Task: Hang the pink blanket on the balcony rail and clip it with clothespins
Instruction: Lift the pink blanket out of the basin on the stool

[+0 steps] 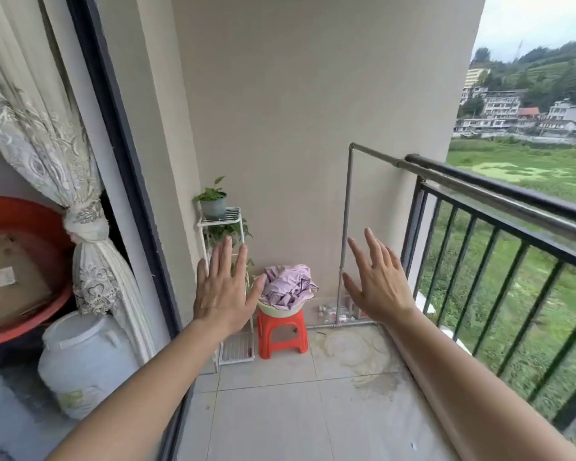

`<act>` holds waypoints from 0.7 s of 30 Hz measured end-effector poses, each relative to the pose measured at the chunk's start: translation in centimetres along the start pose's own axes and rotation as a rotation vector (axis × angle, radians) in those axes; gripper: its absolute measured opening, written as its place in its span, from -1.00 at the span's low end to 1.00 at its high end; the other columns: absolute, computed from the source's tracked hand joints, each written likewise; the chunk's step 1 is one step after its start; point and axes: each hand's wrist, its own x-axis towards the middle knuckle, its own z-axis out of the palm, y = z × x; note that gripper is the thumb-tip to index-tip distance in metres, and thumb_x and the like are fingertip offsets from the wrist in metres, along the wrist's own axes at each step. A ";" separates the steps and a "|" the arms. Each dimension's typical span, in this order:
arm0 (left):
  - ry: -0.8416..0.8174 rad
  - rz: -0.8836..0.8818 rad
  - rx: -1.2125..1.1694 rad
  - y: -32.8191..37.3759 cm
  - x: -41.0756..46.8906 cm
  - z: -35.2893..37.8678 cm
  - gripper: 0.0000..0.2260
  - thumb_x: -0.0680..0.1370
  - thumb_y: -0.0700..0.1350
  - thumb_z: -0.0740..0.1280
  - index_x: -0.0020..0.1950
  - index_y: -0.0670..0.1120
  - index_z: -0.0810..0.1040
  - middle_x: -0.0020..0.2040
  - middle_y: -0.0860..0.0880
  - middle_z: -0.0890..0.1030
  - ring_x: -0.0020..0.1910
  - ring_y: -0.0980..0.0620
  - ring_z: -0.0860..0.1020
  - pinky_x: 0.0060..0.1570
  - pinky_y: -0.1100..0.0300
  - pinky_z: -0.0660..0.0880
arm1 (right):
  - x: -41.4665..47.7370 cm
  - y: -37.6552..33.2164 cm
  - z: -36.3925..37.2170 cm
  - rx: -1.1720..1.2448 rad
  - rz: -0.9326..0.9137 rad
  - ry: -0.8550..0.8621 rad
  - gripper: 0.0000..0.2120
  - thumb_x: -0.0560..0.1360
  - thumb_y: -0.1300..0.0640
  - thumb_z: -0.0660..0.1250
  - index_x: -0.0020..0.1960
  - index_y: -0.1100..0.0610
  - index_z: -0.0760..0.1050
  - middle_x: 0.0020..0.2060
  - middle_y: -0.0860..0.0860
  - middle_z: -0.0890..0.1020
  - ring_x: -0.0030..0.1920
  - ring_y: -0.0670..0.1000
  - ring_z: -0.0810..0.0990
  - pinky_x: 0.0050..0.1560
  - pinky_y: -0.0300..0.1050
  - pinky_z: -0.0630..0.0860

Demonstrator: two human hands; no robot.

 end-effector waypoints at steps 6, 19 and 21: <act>-0.134 -0.034 0.059 2.1 12.4 11.4 -0.29 0.55 0.32 -0.24 0.61 -0.05 -0.08 0.60 -0.14 -0.23 0.58 -0.10 -0.16 0.52 -0.12 -0.06 | 10.4 6.8 12.3 0.040 0.109 -0.098 -0.32 0.58 -0.17 0.18 0.58 0.13 0.14 0.53 0.28 0.19 0.45 0.27 0.34 0.41 0.13 0.29; -0.213 -0.137 0.087 -1.2 34.0 26.6 -0.30 0.57 0.30 -0.09 0.60 -0.08 0.07 0.61 -0.17 -0.03 0.57 -0.15 0.01 0.50 -0.15 0.03 | 33.1 13.1 30.4 0.143 0.037 -0.320 -0.27 0.57 -0.18 0.17 0.61 0.08 0.01 0.57 0.22 0.09 0.45 0.25 0.33 0.40 0.11 0.31; -0.240 -0.139 0.065 -1.9 36.8 29.8 -0.33 0.59 0.28 -0.02 0.60 -0.08 0.06 0.61 -0.17 -0.06 0.57 -0.16 -0.01 0.50 -0.17 0.02 | 35.4 13.2 33.7 0.147 0.022 -0.339 -0.26 0.56 -0.18 0.19 0.61 0.08 0.00 0.57 0.21 0.09 0.44 0.26 0.34 0.40 0.11 0.32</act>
